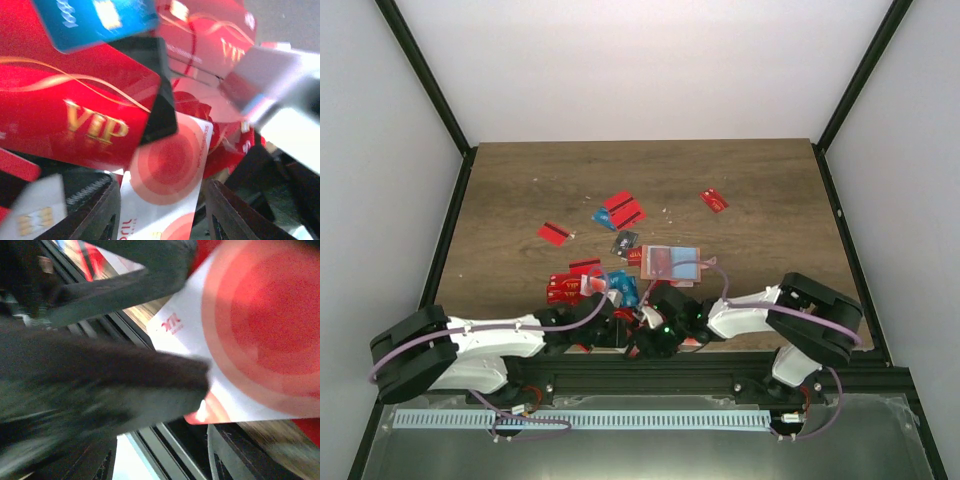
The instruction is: Put the credit cards into the card holder
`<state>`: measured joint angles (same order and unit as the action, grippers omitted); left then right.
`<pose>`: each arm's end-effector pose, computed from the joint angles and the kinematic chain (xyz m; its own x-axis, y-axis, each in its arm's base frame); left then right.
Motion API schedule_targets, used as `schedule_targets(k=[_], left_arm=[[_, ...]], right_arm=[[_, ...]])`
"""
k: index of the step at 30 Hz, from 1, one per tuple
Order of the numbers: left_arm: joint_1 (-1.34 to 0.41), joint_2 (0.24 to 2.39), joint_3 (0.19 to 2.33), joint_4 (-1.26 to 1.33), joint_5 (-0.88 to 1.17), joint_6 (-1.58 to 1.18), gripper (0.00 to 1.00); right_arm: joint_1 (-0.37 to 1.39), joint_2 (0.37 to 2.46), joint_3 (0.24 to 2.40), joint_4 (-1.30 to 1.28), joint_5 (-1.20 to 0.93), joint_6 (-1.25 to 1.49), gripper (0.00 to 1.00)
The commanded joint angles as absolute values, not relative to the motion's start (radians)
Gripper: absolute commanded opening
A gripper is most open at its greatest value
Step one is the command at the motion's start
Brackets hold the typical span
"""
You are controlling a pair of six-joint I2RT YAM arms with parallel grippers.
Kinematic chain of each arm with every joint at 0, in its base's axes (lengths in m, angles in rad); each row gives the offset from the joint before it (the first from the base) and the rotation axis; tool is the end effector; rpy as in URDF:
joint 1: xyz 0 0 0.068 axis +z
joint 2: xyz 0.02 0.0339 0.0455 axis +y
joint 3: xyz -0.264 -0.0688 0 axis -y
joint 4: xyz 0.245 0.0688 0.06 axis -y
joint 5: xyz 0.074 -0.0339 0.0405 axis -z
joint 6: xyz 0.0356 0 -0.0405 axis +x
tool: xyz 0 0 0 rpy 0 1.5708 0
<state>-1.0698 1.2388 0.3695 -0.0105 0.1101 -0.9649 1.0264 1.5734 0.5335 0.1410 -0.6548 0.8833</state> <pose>0.0963 -0.1840 0.1304 -0.9550 0.0430 -0.2933 0.2114 0.7925 -0.5721 0.1162 0.2337 0.1166 -0.9333 -0.3580 -0.0267 -0.2419 0.5723 0.7835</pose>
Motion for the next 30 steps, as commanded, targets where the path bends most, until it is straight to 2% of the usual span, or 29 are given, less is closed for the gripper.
schedule_targets(k=[1, 8, 16, 24, 30], left_arm=[[-1.157, 1.291, 0.326, 0.029, 0.200, -1.022, 0.49], [-1.248, 1.292, 0.313, 0.058, 0.156, -1.084, 0.49], [-1.250, 1.227, 0.336, -0.038, 0.069, -1.075, 0.49], [-1.238, 1.172, 0.396, -0.190, -0.031, -1.013, 0.45], [-1.212, 1.223, 0.440, -0.204, -0.033, -0.953, 0.44]], right_arm=[[1.058, 1.586, 0.501, 0.228, -0.615, 0.960, 0.52], [1.058, 1.515, 0.530, 0.091, -0.576, 0.936, 0.52], [1.058, 1.416, 0.532, -0.042, -0.509, 0.922, 0.52], [1.057, 1.385, 0.460, 0.013, -0.378, 1.043, 0.51], [1.058, 1.376, 0.430, 0.012, -0.412, 1.059, 0.50]])
